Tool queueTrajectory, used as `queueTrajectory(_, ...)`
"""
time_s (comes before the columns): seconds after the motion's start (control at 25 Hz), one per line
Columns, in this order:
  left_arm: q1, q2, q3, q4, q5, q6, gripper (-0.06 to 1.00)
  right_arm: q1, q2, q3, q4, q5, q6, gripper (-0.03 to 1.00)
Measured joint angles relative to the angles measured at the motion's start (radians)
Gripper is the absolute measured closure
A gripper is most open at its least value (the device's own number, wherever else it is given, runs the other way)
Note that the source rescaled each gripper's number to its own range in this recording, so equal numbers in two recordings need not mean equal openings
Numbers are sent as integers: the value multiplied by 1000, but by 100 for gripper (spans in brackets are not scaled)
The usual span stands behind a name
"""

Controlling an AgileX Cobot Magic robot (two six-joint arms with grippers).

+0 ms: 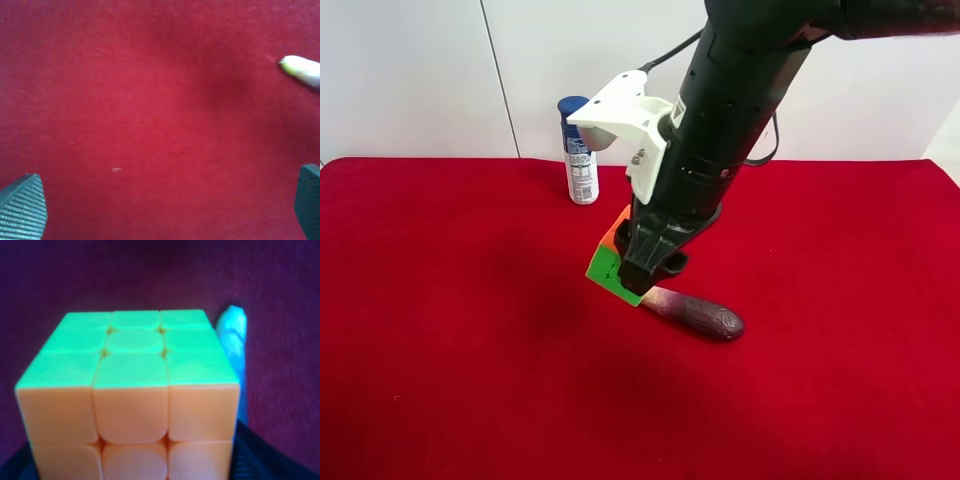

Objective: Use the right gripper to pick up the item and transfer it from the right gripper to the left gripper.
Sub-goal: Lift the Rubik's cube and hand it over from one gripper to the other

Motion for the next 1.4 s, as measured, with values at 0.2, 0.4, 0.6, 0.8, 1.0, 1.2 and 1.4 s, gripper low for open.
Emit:
queueTrajectory(0.2,-5,119,-25,-141,-1,-19,-6,77,0,0,-1,-36,-34,97)
queueTrajectory(0.4,-46,207,-25,-270,-2,-21,-6,122,0,0,-1,-75,-51,97)
queueTrajectory(0.6,-87,283,-25,-322,-3,-21,-6,176,0,0,-1,-114,-79,97)
queueTrajectory(0.8,-117,339,-26,-351,-3,-21,-6,214,0,0,-1,-182,-84,97)
queueTrajectory(1.0,-121,385,-26,-359,-3,-18,-6,217,0,0,2,-223,-90,97)
queueTrajectory(1.2,-121,430,-26,-387,-4,7,-6,217,-15,0,24,-242,-117,97)
queueTrajectory(1.4,-121,481,-26,-455,-5,44,-6,217,-47,0,71,-256,-160,97)
